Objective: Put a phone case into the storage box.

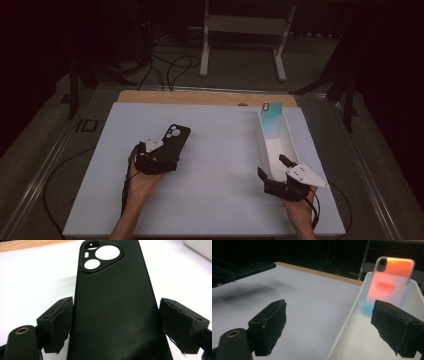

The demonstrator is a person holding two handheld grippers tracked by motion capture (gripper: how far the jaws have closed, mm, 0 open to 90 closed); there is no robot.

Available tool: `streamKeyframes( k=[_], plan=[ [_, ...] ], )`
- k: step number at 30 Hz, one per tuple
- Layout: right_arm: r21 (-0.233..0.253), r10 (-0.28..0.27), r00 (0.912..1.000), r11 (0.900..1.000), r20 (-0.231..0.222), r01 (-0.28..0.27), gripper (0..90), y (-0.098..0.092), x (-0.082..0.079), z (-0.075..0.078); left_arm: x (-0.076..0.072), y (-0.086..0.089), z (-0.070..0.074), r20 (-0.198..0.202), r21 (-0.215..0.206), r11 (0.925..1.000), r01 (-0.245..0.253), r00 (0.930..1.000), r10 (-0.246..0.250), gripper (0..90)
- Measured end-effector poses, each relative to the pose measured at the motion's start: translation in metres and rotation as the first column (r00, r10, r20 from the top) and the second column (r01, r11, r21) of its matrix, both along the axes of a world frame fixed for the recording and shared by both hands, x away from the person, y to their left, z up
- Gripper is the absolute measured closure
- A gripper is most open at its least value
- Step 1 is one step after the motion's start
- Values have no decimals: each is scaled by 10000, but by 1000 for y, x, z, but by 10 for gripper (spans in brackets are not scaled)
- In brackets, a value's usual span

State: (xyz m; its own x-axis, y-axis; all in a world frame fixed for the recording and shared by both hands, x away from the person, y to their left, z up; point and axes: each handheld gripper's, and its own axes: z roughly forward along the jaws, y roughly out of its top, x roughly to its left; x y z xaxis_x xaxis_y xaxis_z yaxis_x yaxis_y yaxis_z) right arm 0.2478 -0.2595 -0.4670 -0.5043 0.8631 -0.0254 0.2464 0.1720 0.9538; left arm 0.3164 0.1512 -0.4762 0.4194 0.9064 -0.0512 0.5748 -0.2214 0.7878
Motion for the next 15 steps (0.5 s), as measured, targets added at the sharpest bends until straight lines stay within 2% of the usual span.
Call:
streamKeyframes(
  k=[2,5,7,10,15],
  plan=[
    [-167,72,9990,9998,-432,-79,120,1,5,4,-2,2,2,117,-8,10000,15,9999,-15,148],
    [-211,207,9974,9995,-688,-222,117,2,8,5,-5,4,6,315,-95,9999,72,9995,-69,148],
    [-253,286,9966,9992,-777,-306,116,3,9,6,-7,5,8,443,-122,9999,111,9990,-106,148],
    [-592,631,9928,9958,-1021,-694,111,9,12,11,-10,6,11,612,-289,9995,160,9980,-142,147],
    [-821,1020,9884,9904,-1125,-1116,103,20,19,18,-13,4,13,775,-274,9993,273,9967,-251,147]
  ],
)
